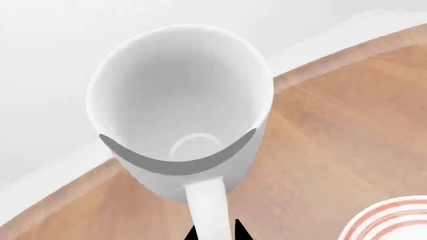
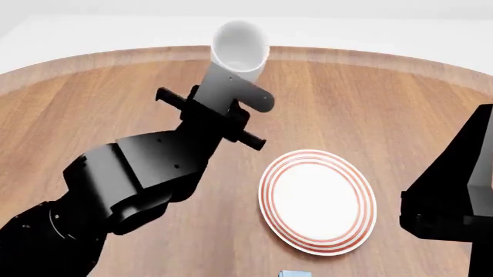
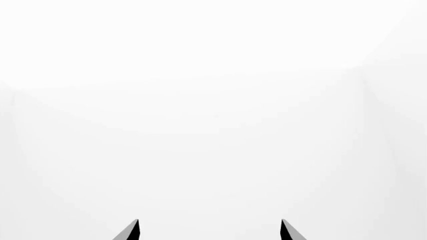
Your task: Pick up the white mug and put it on the plate, and put the chocolate pudding to the right of the plate.
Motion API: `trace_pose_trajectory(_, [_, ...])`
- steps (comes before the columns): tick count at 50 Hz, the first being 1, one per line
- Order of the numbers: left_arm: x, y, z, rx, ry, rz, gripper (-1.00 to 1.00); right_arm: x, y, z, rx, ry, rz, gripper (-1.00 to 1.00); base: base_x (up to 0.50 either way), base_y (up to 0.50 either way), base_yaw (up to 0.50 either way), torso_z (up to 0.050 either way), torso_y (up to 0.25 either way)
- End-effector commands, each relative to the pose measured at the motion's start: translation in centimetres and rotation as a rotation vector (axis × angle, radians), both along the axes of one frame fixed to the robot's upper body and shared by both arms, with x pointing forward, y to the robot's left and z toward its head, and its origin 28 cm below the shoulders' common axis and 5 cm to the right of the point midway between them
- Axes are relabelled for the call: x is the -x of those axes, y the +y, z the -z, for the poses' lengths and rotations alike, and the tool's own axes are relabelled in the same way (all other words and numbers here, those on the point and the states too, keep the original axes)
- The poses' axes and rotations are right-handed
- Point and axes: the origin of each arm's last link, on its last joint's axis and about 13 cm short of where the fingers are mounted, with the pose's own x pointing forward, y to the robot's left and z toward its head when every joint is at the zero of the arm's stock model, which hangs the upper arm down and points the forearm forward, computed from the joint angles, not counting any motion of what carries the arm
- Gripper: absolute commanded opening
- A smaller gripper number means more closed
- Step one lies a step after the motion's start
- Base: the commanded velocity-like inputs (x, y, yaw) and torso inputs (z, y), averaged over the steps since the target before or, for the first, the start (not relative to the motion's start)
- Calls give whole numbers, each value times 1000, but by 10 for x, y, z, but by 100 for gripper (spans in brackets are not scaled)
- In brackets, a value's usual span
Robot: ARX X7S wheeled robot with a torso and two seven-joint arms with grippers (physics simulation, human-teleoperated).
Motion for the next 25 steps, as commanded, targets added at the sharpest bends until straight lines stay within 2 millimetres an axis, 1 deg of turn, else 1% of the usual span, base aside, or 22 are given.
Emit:
trace_pose_trajectory(1, [-12, 0, -25, -119, 27, 186, -100, 1, -2, -1, 19, -16, 18, 100, 0, 0, 0, 0, 0])
trace_pose_trajectory(4, [-17, 0, -31, -166, 42, 246, -100, 1, -2, -2, 19, -17, 17, 100, 0, 0, 0, 0, 0])
trace_pose_trajectory(7, [-19, 0, -35, -216, 41, 262, -100, 1, -2, -2, 20, -18, 17, 100, 0, 0, 0, 0, 0])
trace_pose_trajectory(9, [-19, 1, -44, -249, 50, 309, -100, 1, -2, -2, 19, -17, 19, 100, 0, 0, 0, 0, 0])
trace_pose_trajectory(15, [-22, 2, -59, -305, 81, 374, -100, 1, -2, -2, 17, -16, 17, 100, 0, 0, 0, 0, 0])
trace_pose_trajectory(17, [-22, 1, -61, -304, 90, 398, -100, 1, -2, -2, 17, -17, 16, 100, 0, 0, 0, 0, 0])
trace_pose_trajectory(20, [-22, -2, -67, -256, 176, 469, -100, 1, -2, -2, 15, -16, 15, 100, 0, 0, 0, 0, 0])
trace_pose_trajectory(23, [-23, -5, -66, -254, 188, 493, -100, 2, -2, -3, 16, -18, 14, 100, 0, 0, 0, 0, 0])
trace_pose_trajectory(24, [-24, -7, -64, -238, 248, 523, -100, 1, -2, -3, 16, -17, 15, 100, 0, 0, 0, 0, 0])
trace_pose_trajectory(25, [-25, -8, -62, -214, 270, 536, -100, 1, -2, -3, 16, -18, 16, 100, 0, 0, 0, 0, 0])
